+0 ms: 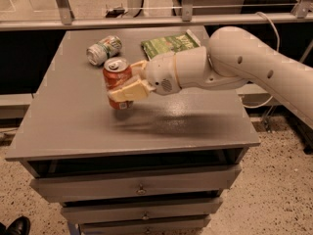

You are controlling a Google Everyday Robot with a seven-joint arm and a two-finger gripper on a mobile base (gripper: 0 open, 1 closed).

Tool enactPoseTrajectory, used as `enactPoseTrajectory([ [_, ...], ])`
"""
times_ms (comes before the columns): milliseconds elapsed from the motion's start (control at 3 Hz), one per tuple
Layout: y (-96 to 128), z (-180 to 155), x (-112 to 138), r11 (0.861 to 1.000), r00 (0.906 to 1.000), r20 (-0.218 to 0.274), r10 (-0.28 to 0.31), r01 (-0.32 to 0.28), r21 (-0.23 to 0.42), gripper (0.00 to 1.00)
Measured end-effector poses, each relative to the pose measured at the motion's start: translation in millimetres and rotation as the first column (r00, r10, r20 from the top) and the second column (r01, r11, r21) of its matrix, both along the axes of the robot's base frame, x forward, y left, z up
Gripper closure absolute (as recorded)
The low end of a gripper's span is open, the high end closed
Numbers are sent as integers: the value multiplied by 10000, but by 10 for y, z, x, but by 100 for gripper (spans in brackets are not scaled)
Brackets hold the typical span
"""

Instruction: Move coke can near 7up can

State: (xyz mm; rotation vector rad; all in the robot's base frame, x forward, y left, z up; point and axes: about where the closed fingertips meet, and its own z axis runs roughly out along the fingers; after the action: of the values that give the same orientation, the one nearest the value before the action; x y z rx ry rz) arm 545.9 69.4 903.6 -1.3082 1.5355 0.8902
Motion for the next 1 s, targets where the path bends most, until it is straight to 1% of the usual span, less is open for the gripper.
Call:
enactPoseTrajectory([
  [333,79,65,522,9997,9986,507,135,-145,179,100],
  [667,186,208,1324,9998,9937,1120,-78,55,206,100],
  [1000,206,358,1789,9994,9887,1463,-334,312,174,100],
])
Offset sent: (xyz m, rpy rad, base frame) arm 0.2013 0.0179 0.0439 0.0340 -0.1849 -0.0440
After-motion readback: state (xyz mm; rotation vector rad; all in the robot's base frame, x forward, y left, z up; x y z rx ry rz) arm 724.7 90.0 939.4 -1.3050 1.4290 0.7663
